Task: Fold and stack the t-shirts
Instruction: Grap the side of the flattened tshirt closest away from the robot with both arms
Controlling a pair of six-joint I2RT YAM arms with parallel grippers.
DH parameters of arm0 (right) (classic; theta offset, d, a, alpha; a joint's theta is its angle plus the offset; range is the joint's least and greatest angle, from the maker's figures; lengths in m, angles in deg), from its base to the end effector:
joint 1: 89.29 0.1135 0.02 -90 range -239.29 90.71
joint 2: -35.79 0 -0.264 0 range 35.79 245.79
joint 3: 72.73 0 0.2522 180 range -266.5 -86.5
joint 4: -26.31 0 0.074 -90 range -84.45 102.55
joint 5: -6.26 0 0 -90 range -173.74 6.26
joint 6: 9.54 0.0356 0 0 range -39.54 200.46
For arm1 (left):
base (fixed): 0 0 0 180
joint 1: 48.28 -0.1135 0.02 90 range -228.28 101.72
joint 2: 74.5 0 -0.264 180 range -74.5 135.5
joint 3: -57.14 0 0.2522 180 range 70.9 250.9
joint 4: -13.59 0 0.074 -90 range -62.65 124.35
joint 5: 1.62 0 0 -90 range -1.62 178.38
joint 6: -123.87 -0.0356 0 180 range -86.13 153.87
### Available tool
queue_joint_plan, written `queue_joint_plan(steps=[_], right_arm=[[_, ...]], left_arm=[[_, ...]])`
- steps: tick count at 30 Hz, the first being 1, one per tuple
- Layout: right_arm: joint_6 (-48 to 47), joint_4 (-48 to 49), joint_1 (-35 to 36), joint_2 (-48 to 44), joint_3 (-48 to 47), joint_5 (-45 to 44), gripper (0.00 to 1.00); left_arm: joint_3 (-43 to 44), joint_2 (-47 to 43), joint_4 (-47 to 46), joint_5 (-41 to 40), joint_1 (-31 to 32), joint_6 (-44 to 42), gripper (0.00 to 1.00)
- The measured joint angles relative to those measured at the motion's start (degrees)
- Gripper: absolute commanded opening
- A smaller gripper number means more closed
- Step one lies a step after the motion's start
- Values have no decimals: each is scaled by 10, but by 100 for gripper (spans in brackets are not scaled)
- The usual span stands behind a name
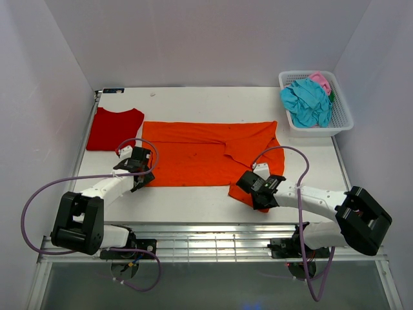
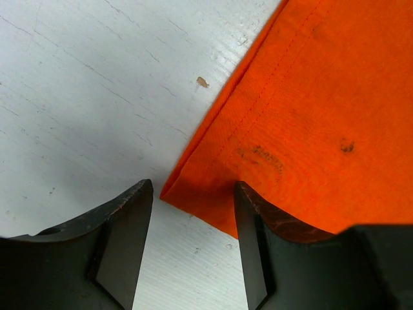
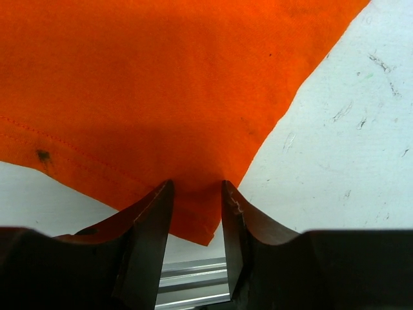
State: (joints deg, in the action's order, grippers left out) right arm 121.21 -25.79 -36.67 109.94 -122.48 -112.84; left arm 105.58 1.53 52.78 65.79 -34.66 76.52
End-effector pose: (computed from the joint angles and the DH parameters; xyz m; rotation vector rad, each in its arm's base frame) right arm 0.1365 0.1501 0.1611 -0.1897 2.5985 -0.2394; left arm 0.2189 -0.0390 0.1547 -0.7537 2.4864 0.2057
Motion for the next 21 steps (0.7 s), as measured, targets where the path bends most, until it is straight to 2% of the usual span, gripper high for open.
queue_joint_plan(steps=[5, 10, 14, 21], right_arm=[[0, 11, 5, 6, 0, 5, 25], [-3, 22, 8, 10, 2, 12, 20], [-5, 26, 8, 11, 5, 16, 9], [-3, 33, 10, -3, 10, 18, 8]], left_arm=[[0, 0, 0, 0, 0, -2, 57], [0, 0, 0, 0, 0, -2, 57], [0, 0, 0, 1, 0, -2, 57], [0, -1, 0, 5, 0, -2, 57]])
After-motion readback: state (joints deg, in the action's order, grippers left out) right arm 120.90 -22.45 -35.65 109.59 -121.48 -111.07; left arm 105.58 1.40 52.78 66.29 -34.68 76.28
